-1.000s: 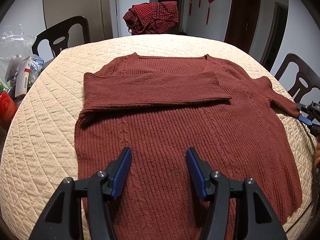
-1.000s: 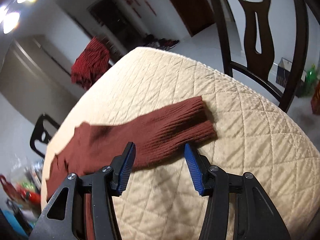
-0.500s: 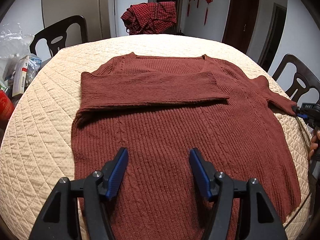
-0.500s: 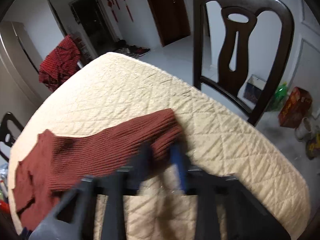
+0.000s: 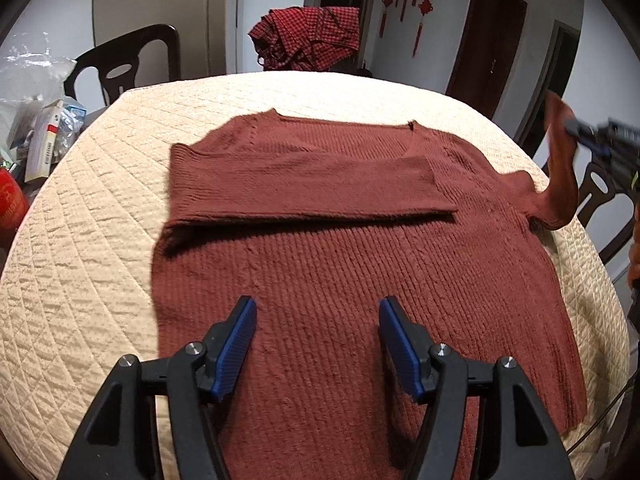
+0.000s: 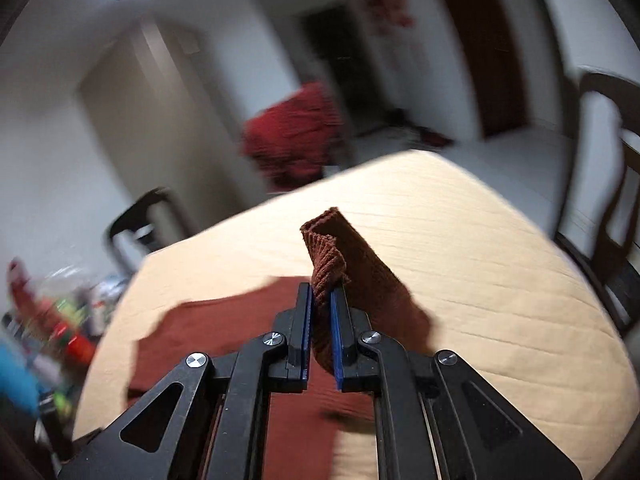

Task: Fold small clothes

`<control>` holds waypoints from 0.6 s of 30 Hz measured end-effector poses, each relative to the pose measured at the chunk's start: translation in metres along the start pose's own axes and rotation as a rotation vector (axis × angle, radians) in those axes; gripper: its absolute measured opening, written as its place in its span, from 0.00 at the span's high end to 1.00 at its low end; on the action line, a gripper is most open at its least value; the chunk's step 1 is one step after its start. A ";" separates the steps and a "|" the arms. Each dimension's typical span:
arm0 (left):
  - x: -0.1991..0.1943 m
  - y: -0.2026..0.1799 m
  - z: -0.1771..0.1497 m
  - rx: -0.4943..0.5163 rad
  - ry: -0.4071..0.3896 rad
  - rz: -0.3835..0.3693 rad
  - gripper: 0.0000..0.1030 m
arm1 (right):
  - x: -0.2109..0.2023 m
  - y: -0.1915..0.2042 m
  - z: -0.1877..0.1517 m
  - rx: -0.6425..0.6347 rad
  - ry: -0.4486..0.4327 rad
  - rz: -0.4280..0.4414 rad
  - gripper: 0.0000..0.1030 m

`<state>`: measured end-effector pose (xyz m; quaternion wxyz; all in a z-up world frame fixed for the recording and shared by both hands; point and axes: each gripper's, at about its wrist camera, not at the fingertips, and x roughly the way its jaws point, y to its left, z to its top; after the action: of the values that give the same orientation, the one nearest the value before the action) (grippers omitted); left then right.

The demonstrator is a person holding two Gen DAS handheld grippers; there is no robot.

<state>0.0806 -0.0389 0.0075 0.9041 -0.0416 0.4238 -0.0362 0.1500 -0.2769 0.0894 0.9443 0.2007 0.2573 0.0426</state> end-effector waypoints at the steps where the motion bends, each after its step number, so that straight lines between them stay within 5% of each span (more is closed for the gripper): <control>1: -0.002 0.002 0.001 -0.014 -0.009 0.003 0.36 | 0.005 0.015 -0.001 -0.025 0.013 0.041 0.92; 7: -0.017 0.021 0.007 -0.058 -0.048 0.015 0.36 | 0.060 0.100 -0.030 -0.183 0.156 0.246 0.92; 13: -0.019 0.035 0.016 -0.098 -0.054 0.003 0.36 | 0.119 0.126 -0.079 -0.230 0.416 0.331 0.81; 18: -0.017 0.037 0.030 -0.101 -0.059 -0.048 0.36 | 0.088 0.097 -0.068 -0.178 0.349 0.389 0.65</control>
<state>0.0941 0.0009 0.0354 0.9117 -0.0985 0.3973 -0.0352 0.1938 -0.1475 0.0337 0.8738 0.1521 0.3678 0.2795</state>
